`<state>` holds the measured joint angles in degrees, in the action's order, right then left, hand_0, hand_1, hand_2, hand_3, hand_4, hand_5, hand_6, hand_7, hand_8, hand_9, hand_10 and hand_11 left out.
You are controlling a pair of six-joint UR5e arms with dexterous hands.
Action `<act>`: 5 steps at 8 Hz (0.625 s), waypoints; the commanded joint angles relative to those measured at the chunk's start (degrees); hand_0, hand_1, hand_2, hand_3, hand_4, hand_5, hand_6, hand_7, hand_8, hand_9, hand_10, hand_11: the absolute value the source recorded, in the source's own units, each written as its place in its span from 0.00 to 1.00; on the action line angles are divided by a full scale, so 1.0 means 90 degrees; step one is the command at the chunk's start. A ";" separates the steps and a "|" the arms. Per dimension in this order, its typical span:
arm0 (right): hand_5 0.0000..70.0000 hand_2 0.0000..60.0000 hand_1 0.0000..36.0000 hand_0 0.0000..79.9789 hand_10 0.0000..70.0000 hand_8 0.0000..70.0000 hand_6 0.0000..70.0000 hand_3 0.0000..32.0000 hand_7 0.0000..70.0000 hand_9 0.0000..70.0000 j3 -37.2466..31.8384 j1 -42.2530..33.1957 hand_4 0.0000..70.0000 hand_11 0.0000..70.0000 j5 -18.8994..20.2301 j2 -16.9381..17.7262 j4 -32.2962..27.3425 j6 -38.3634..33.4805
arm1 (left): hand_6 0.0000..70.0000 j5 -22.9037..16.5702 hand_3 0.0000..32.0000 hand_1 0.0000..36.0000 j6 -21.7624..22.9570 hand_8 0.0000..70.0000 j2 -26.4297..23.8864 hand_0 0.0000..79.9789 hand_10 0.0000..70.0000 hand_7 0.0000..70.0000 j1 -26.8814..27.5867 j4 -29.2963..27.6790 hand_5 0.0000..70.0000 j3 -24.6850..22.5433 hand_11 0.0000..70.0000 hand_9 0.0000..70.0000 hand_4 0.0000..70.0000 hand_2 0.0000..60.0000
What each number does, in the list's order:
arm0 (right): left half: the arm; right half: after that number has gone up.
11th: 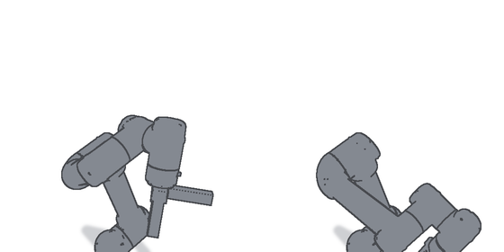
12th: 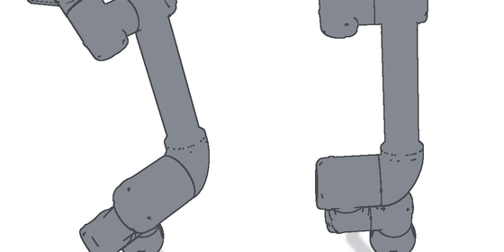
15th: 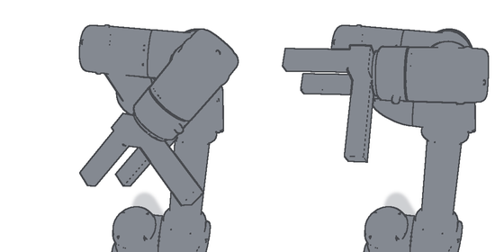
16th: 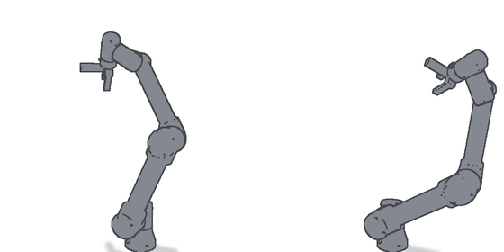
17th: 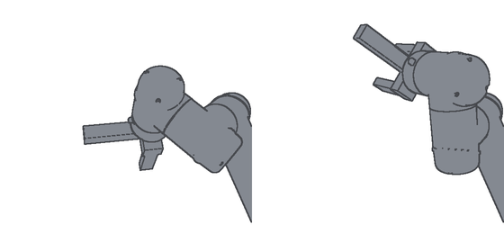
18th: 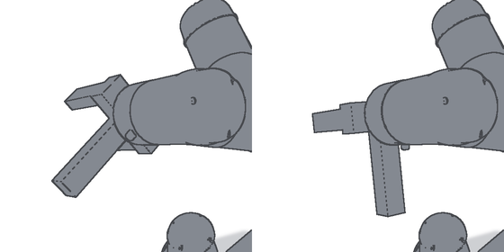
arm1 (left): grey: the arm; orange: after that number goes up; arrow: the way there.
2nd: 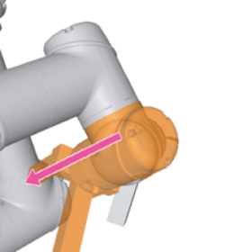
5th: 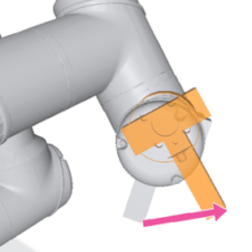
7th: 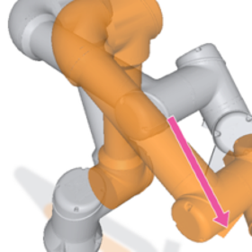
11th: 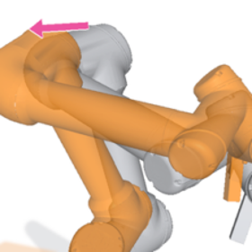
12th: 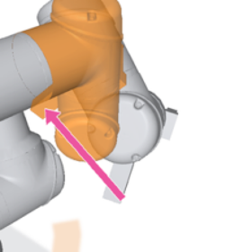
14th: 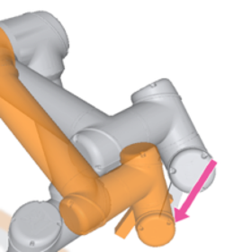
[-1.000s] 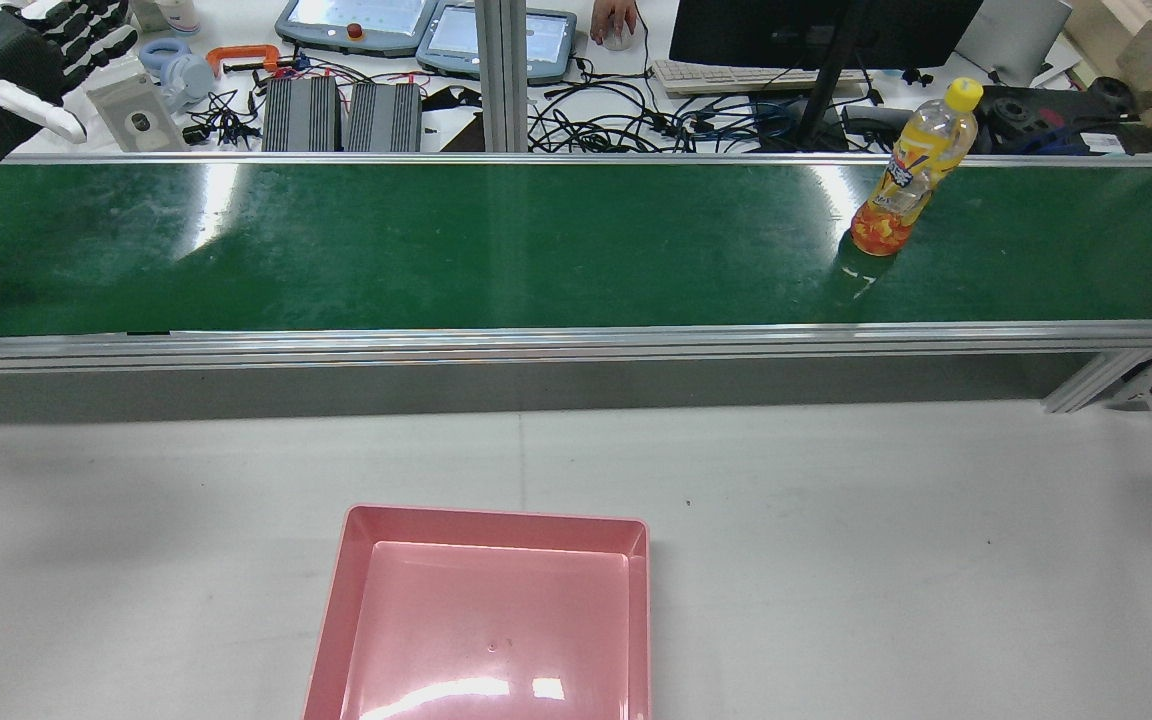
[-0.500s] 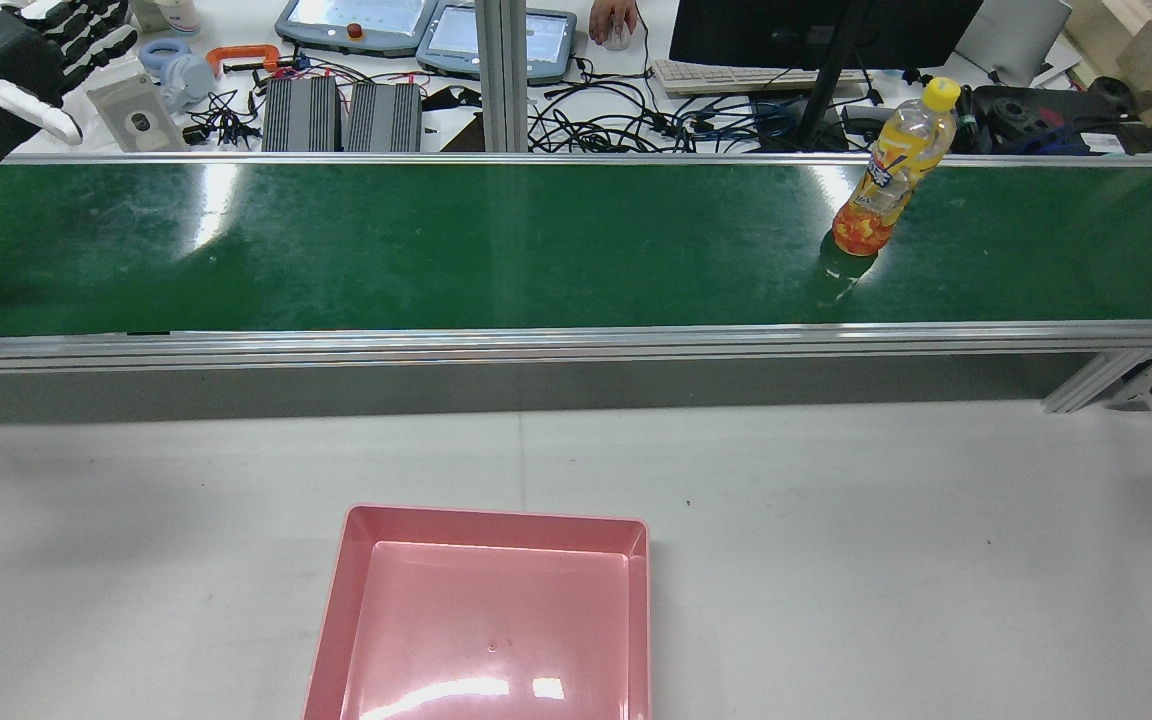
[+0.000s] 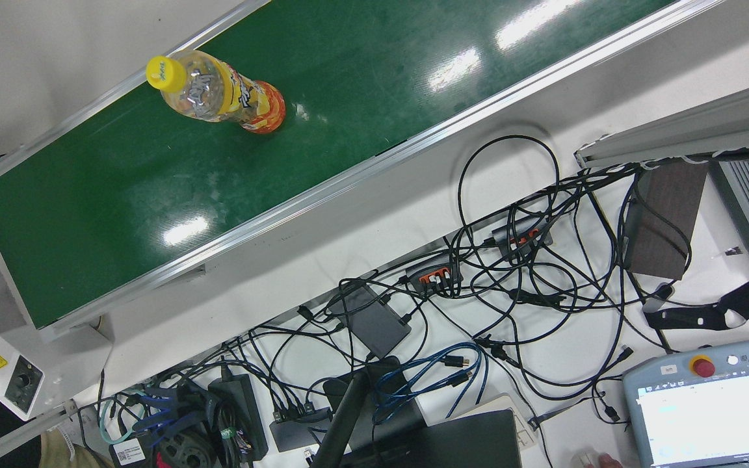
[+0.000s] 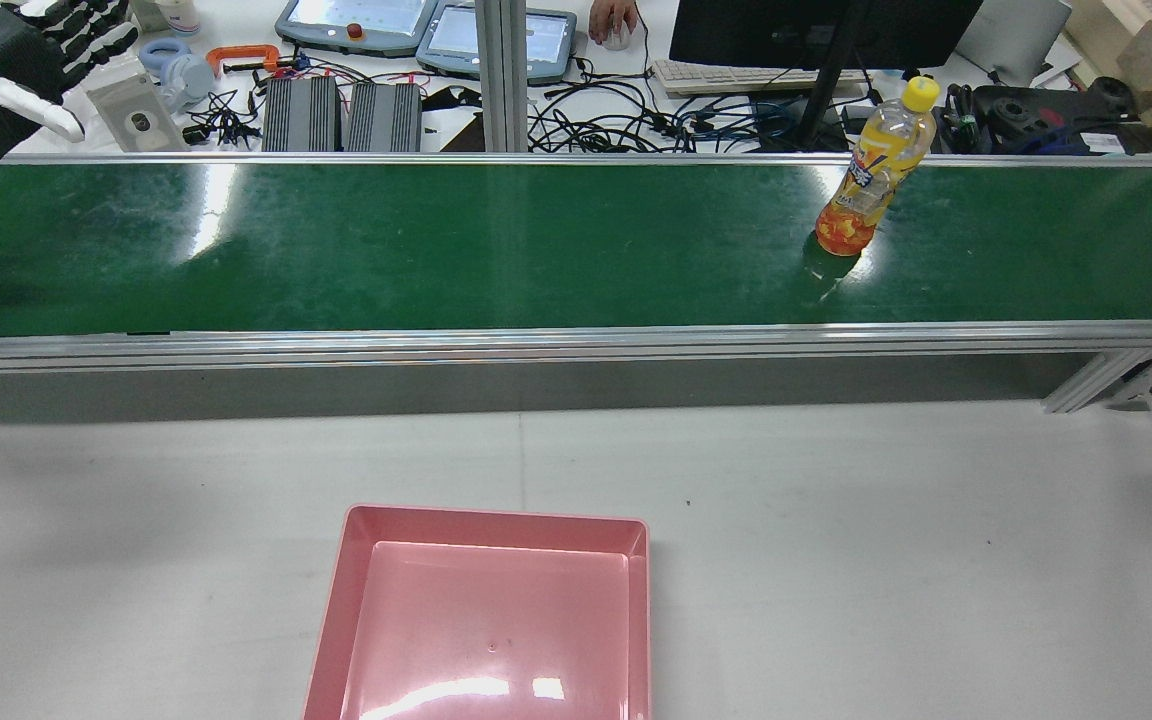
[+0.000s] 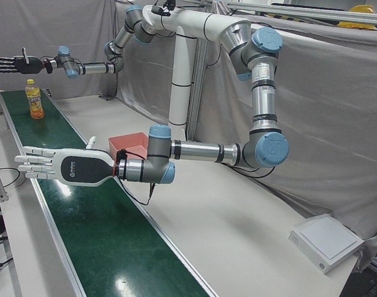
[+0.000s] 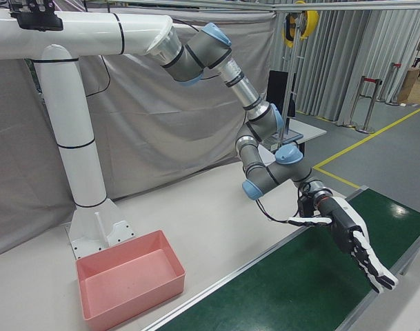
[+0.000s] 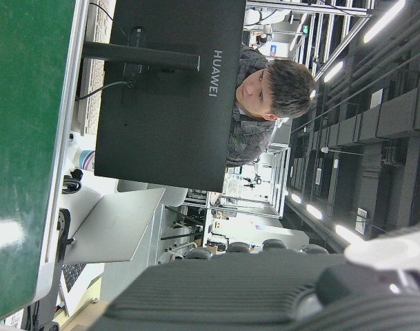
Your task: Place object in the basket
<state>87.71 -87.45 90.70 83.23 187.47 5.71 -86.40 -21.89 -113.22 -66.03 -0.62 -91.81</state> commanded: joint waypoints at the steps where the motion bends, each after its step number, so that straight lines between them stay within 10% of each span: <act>1: 0.00 0.00 0.00 0.00 0.00 0.00 0.00 0.00 0.00 0.00 0.0000 0.0000 0.00 0.00 0.0000 0.0000 0.0000 0.0000 | 0.00 0.0000 0.00 0.15 0.0000 0.00 0.0002 0.71 0.05 0.00 0.0002 0.0000 0.12 -0.0033 0.09 0.00 0.10 0.00; 5: 0.00 0.00 0.00 0.00 0.00 0.00 0.00 0.00 0.00 0.00 0.0000 0.0000 0.00 0.00 0.0000 0.0000 0.0000 0.0000 | 0.00 0.0000 0.00 0.16 -0.0009 0.00 0.0002 0.72 0.05 0.00 0.0119 0.0098 0.13 -0.0013 0.09 0.00 0.11 0.00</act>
<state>87.71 -87.43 90.70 83.23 187.47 5.71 -86.40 -21.88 -113.20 -65.36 -0.14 -91.94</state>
